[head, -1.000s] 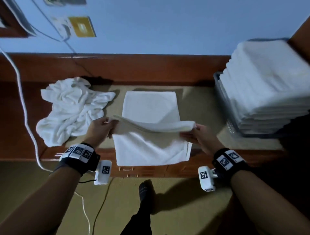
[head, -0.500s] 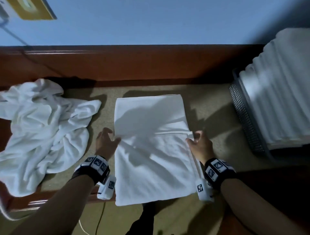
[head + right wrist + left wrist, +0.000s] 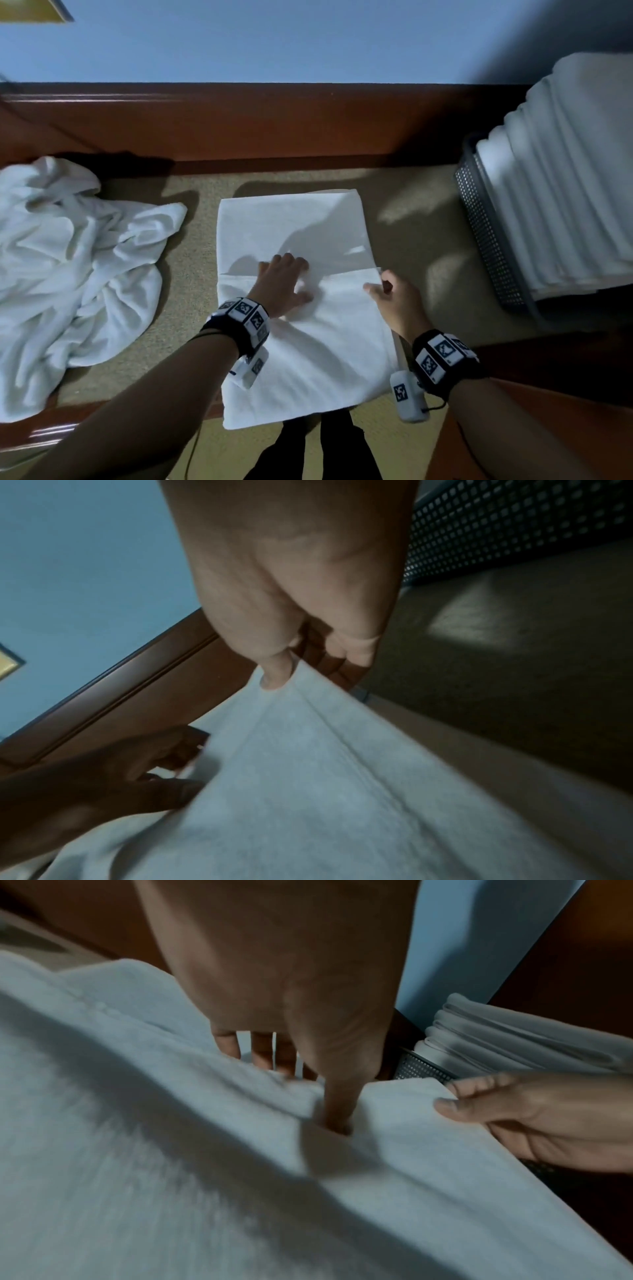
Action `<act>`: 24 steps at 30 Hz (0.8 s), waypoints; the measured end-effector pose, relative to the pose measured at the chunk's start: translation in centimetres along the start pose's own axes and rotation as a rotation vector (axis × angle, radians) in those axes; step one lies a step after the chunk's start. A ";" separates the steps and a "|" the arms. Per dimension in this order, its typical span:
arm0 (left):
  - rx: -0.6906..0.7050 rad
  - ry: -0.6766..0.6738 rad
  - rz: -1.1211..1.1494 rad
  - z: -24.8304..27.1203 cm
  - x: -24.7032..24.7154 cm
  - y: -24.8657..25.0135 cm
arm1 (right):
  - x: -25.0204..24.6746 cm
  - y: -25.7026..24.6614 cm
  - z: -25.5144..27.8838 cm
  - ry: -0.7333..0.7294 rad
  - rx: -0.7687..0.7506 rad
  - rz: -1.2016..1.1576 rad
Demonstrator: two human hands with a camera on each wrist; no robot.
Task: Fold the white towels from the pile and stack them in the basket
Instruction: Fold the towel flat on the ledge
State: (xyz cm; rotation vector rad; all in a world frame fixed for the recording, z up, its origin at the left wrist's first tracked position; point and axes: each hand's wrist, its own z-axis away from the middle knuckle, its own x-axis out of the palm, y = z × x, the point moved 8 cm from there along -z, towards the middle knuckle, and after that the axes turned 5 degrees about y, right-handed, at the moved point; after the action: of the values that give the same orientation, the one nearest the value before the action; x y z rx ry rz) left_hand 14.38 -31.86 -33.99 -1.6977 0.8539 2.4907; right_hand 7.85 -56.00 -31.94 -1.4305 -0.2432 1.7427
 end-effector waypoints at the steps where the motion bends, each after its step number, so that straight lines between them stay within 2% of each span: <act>1: -0.012 -0.017 -0.013 -0.2 -0.1 -0.4 | -0.4 0.7 -0.1 0.031 0.039 -0.012; 7: -0.073 -0.102 -0.021 0.8 -1.4 -3.2 | 0.5 2.5 -1.1 0.084 0.219 -0.138; 10: -0.121 -0.098 -0.087 2.5 -2.7 -5.0 | 0.1 2.6 -1.4 0.110 0.141 -0.064; 13: -0.139 -0.003 -0.100 4.9 -4.6 -6.4 | -0.7 2.0 -1.2 0.132 -0.012 -0.013; 15: -0.144 0.085 -0.030 6.5 -5.9 -6.9 | -1.0 1.5 -1.3 0.102 -0.052 -0.052; 20: -0.339 0.242 0.334 9.3 -7.1 -9.7 | -0.1 -0.6 -3.9 0.073 -0.130 -0.123; 22: -0.365 0.314 0.384 8.8 -6.9 -10.8 | 0.8 -1.3 -4.9 0.080 -0.138 -0.139; 24: -0.450 0.303 0.353 7.8 -5.7 -12.1 | 1.7 -1.7 -5.6 0.091 -0.134 -0.142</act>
State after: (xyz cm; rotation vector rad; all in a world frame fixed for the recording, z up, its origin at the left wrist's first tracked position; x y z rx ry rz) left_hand 13.72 -16.50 -32.24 -2.2918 0.6935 2.8708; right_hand 13.62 -55.70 -33.94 -1.5457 -0.4096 1.5672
